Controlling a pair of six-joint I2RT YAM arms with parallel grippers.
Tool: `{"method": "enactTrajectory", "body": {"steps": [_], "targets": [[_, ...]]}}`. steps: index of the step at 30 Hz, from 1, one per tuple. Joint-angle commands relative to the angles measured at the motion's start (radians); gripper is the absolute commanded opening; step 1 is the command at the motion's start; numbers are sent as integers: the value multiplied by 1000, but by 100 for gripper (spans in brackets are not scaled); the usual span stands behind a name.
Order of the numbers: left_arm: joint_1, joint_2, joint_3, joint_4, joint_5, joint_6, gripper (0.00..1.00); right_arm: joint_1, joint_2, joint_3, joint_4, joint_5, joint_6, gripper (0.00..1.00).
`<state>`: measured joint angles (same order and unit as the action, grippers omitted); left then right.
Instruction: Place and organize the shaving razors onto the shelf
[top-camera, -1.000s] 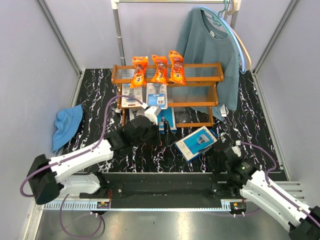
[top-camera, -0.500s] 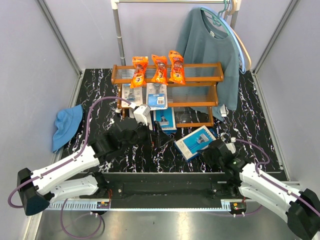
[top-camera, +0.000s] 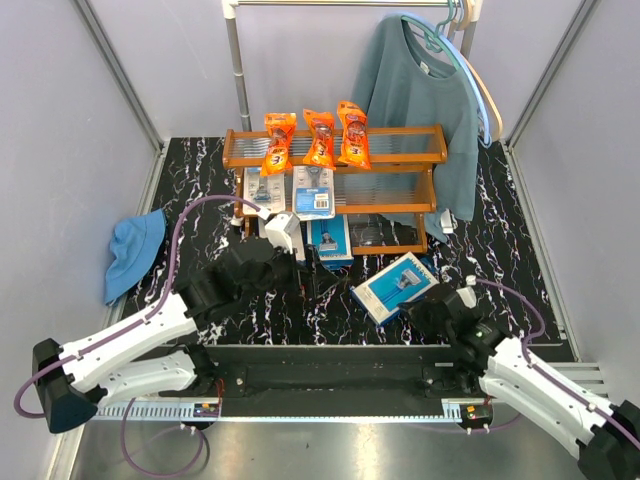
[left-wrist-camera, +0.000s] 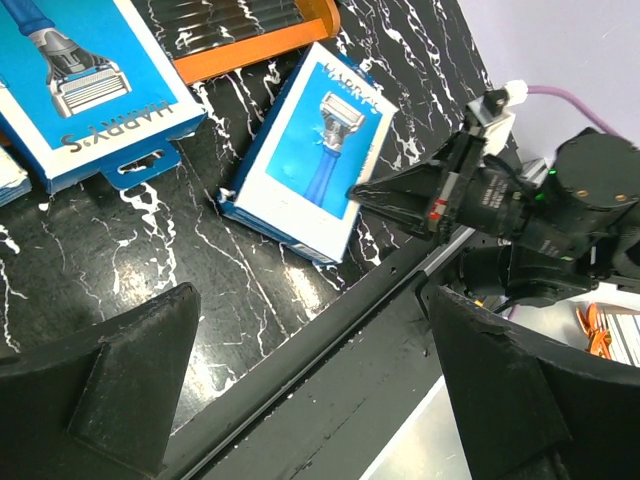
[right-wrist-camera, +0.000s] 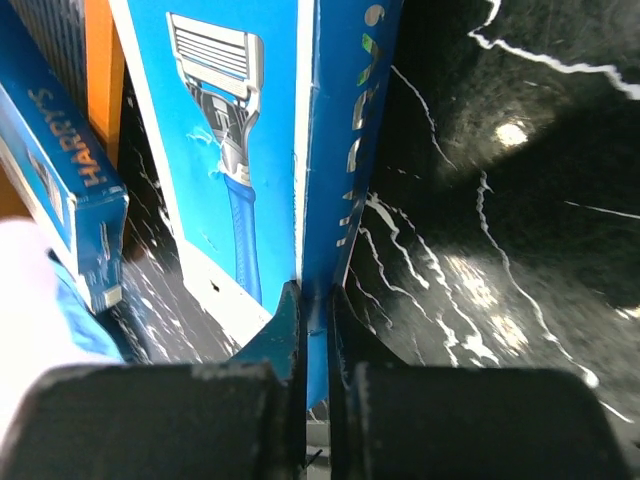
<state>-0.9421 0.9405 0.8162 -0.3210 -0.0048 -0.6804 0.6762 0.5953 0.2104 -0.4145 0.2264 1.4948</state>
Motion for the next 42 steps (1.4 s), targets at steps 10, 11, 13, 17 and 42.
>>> {"method": "enactTrajectory", "body": {"steps": [10,11,13,17,42], "targets": [[46,-11,29,-20,147,36,99,5,-49,348,-210,-169,-436,0],[61,-12,28,-6,164,36,99,5,-39,366,-217,-214,-473,0],[75,-14,17,13,204,39,99,3,-11,414,-214,-298,-522,0],[129,-16,-3,36,284,25,99,3,9,472,-213,-400,-652,0],[158,130,-95,318,620,-41,33,3,18,435,22,-725,-742,2]]}}
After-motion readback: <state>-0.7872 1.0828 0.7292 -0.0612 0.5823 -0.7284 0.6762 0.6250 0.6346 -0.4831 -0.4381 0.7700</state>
